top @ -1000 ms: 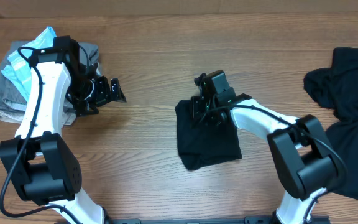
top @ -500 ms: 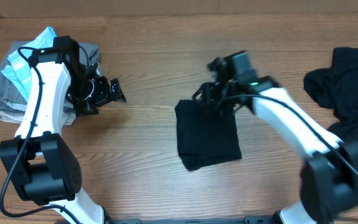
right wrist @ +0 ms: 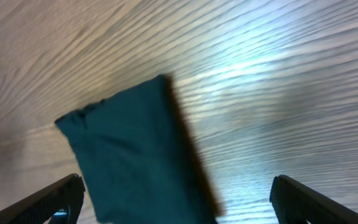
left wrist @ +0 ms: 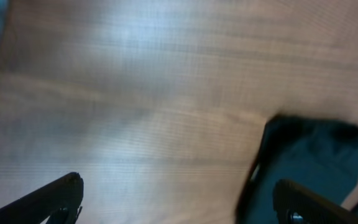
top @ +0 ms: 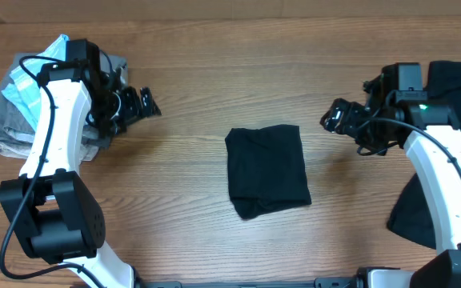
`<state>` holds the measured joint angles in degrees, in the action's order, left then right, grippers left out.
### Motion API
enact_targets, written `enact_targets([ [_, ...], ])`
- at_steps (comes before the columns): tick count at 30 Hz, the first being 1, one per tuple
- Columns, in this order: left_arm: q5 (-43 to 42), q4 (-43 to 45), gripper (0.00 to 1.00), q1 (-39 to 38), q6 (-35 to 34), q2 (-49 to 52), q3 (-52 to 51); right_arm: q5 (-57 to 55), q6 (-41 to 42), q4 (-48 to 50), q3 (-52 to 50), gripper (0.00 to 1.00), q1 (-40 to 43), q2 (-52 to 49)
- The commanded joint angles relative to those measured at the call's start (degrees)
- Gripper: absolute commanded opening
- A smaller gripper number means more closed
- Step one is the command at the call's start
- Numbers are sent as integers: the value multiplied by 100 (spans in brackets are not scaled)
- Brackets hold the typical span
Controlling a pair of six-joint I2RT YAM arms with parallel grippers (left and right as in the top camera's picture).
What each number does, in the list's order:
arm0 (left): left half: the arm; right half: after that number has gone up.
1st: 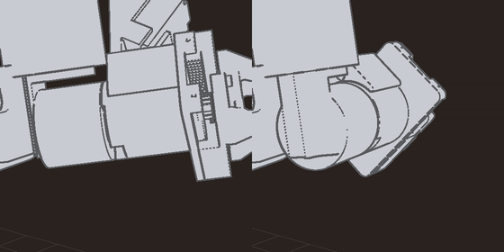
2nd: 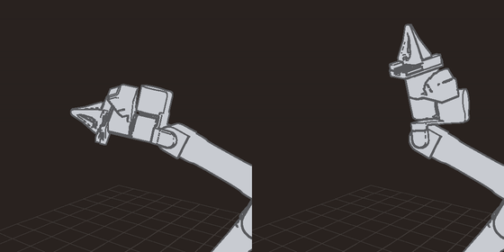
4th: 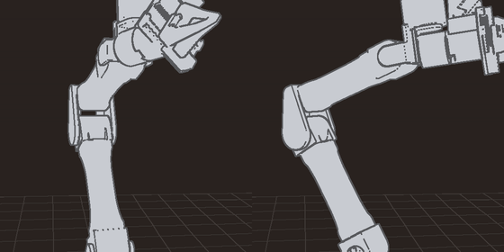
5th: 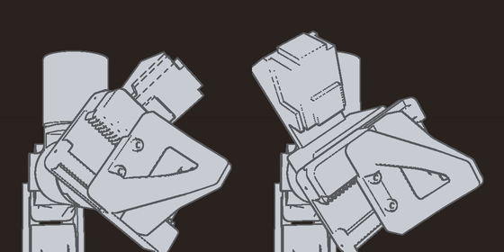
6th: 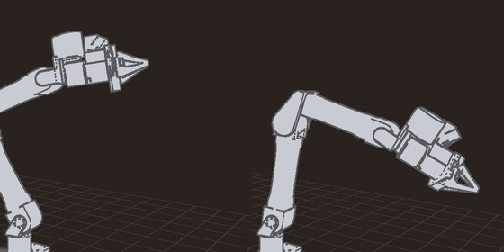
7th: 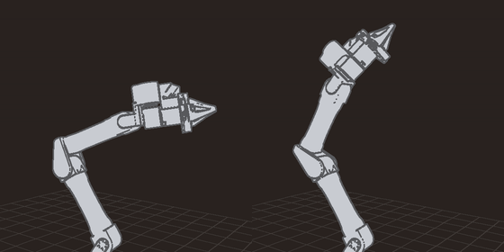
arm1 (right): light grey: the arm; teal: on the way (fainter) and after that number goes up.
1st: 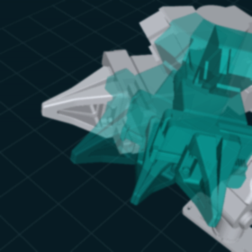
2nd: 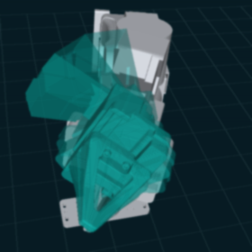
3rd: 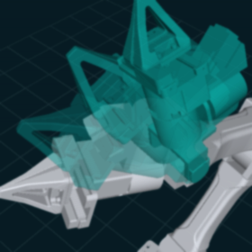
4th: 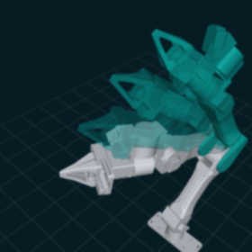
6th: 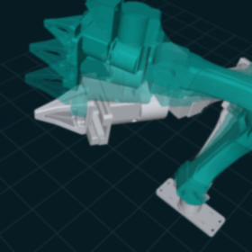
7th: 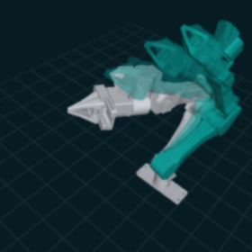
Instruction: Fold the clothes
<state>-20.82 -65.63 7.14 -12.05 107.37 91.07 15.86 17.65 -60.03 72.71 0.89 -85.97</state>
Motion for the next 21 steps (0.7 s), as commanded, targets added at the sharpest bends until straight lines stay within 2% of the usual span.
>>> enact_targets([
  [1,-72,286,100,-7,-796,-24,0,-151,-31,11,44,100,111,35],
  [3,-236,319,100,-7,-623,-24,0,-149,-31,11,44,100,111,35],
  [5,-813,391,100,-33,-251,-20,0,-151,-33,11,44,100,111,35],
  [8,-1401,391,100,-251,-291,-13,0,-151,-31,11,44,100,111,35],
  [10,-1117,323,100,-713,-393,-13,0,-151,-33,11,44,100,111,35],
  [13,-205,232,100,-1572,-664,-13,0,-149,-33,11,44,100,111,35],
  [16,240,225,100,-2433,-960,-11,0,-149,-31,11,44,100,111,35],
  [21,1226,295,100,-3740,-1779,15,0,-149,-33,11,44,100,111,35],
])
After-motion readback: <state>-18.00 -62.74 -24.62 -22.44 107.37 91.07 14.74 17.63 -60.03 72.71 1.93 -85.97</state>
